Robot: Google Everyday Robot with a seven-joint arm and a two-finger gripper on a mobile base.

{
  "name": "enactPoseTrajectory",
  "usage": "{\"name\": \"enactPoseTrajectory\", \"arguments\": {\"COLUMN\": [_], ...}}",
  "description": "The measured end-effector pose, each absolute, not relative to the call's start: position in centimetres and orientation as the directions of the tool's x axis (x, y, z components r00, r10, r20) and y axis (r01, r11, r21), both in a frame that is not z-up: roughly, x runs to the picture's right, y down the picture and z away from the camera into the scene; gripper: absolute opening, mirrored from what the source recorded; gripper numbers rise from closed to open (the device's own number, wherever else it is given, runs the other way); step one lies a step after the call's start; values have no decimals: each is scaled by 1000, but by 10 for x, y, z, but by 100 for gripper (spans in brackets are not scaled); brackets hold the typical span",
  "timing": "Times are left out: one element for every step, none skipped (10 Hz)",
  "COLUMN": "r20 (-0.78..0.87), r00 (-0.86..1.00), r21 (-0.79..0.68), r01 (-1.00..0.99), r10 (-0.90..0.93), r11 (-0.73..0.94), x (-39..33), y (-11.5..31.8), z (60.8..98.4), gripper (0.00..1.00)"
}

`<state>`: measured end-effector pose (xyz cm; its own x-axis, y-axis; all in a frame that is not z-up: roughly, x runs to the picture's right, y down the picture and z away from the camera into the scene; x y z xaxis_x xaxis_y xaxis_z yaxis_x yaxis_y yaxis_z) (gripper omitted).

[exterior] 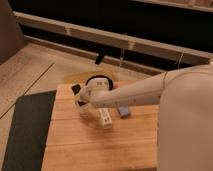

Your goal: Place the eraser in the ceramic cup

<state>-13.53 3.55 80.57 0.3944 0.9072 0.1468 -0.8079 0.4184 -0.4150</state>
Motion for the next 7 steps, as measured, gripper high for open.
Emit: {"name": "enactPoseTrajectory", "arguments": {"r20": [139, 132, 124, 118, 114, 109, 107], "r00": [383, 379, 377, 376, 380, 381, 385], "r21": [-423, -428, -435, -438, -439, -438, -435], "r01": [-811, -811, -811, -811, -810, -811, -811], "r10": [913, 916, 918, 919, 918, 918, 917], "r11": [405, 398, 392, 388, 389, 389, 391], "x": [-138, -139, -142, -142, -142, -140, -139], "y": [43, 49, 55, 60, 64, 66, 67], "z": [801, 801, 800, 801, 803, 805, 806], "gripper": [15, 20, 22, 22, 22, 22, 22]}}
